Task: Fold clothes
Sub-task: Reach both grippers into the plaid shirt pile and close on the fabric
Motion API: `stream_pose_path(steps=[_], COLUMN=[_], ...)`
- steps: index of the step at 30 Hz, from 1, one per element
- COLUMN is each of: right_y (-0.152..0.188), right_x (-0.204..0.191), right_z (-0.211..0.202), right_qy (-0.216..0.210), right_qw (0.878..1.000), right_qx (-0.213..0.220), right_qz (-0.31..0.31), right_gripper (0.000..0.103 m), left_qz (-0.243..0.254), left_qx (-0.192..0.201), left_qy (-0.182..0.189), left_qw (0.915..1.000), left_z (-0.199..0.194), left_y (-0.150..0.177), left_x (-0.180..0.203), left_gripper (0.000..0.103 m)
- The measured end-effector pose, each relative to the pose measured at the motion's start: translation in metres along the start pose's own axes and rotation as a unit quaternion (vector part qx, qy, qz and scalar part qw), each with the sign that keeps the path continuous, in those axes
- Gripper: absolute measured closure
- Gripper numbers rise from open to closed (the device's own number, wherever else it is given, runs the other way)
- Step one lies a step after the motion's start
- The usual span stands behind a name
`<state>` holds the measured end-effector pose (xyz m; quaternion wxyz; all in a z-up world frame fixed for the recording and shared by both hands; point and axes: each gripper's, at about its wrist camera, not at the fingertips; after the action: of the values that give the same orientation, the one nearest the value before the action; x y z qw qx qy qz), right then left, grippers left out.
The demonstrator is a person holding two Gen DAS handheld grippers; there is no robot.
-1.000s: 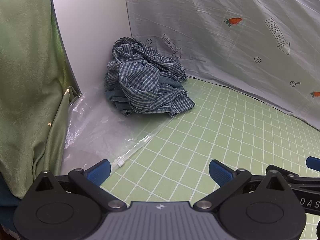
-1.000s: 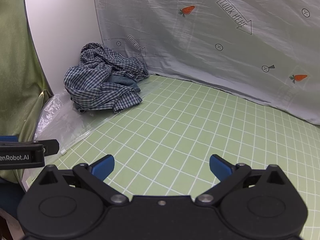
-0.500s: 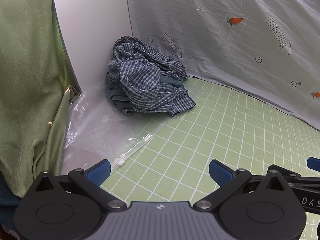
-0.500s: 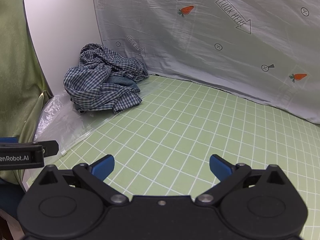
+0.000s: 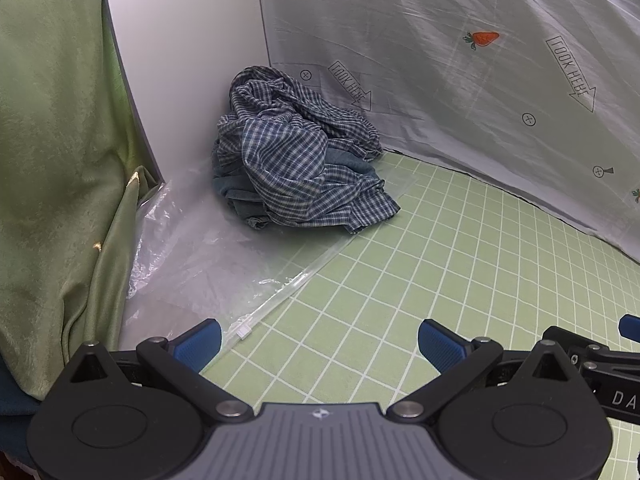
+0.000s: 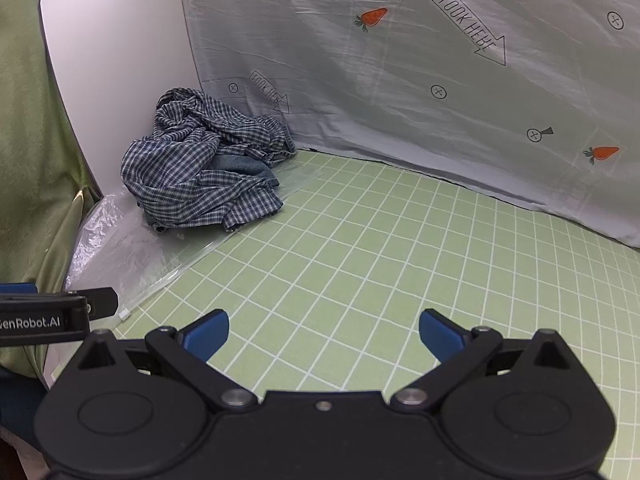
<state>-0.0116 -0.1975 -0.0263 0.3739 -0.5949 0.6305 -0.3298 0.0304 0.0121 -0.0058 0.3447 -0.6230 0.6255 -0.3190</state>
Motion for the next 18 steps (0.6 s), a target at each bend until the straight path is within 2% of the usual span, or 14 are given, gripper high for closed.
stream_pose_path(steps=[6,10,18], right_y=[-0.019,-0.036,-0.084], right_x=[0.000,-0.002,-0.022], right_z=[0.026,0.051,0.134], right_qy=[0.003,0.003,-0.005], right_qw=[1.000,1.000,1.000], right_qx=[0.003,0.005,0.012], right_qz=[0.000,0.002,0.000], right_gripper=[0.000,0.000,0.001], left_qz=[-0.006,-0.020,-0.068], left_qx=[0.001,0.002,-0.003], left_qy=[-0.015,-0.027,-0.061], left_qw=[0.9999,0.9994,0.9958], left_z=[0.022,0.050,0.135], left_y=[-0.017,-0.039,-0.091], left_x=[-0.006,-0.015,-0.048], left_gripper=[0.000,0.000,0.000])
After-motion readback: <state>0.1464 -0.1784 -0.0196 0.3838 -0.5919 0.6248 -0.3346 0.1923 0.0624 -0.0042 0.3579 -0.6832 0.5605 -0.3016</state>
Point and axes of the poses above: each gripper's, at about its wrist camera, not at the fingertips, and z roughly the way its jaws point, x to its right, y to its underside, and after that the axes turned 11 degrees about x, right-handed
